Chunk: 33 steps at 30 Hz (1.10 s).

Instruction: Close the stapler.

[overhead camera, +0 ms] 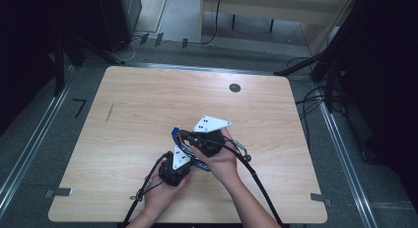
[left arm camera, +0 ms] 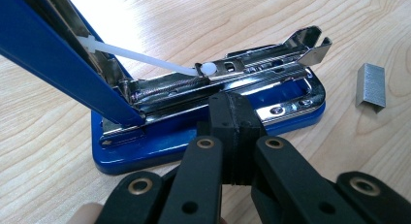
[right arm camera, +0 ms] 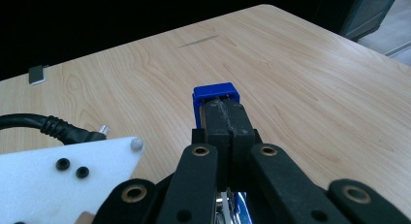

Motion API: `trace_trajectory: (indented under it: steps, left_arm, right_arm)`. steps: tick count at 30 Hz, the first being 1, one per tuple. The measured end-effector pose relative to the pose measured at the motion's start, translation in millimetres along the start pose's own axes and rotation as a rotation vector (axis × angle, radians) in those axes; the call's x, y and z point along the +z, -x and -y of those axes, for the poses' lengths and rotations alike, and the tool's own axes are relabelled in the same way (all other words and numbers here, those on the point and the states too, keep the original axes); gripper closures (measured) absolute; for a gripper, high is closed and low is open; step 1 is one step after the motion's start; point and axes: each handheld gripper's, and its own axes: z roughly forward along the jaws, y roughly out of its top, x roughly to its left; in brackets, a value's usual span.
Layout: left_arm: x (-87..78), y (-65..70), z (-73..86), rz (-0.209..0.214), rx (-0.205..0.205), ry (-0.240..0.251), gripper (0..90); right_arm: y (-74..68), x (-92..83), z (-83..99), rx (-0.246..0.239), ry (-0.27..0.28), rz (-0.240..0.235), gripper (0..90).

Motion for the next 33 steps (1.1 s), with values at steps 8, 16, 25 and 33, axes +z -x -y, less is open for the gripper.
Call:
trace_trajectory:
  steps: [8,16,25,33]
  left_arm:
    - [0.0,0.1,0.1,0.000,0.000,0.001,90.0]
    - [-0.2,0.1,0.1,0.002,0.003,-0.001,90.0]
    - [-0.1,0.7,0.1,0.000,0.008,-0.001,90.0]
    - [-0.1,0.7,0.1,0.001,0.011,-0.002,90.0]
  right_arm:
    - [0.9,8.8,-2.2,-0.015,-0.010,-0.014,90.0]
    - [2.6,23.9,7.9,-0.021,-0.079,-0.011,90.0]
    - [6.0,28.5,10.4,-0.010,-0.089,-0.035,90.0]
    - [10.9,36.6,12.1,0.013,-0.091,-0.077,90.0]
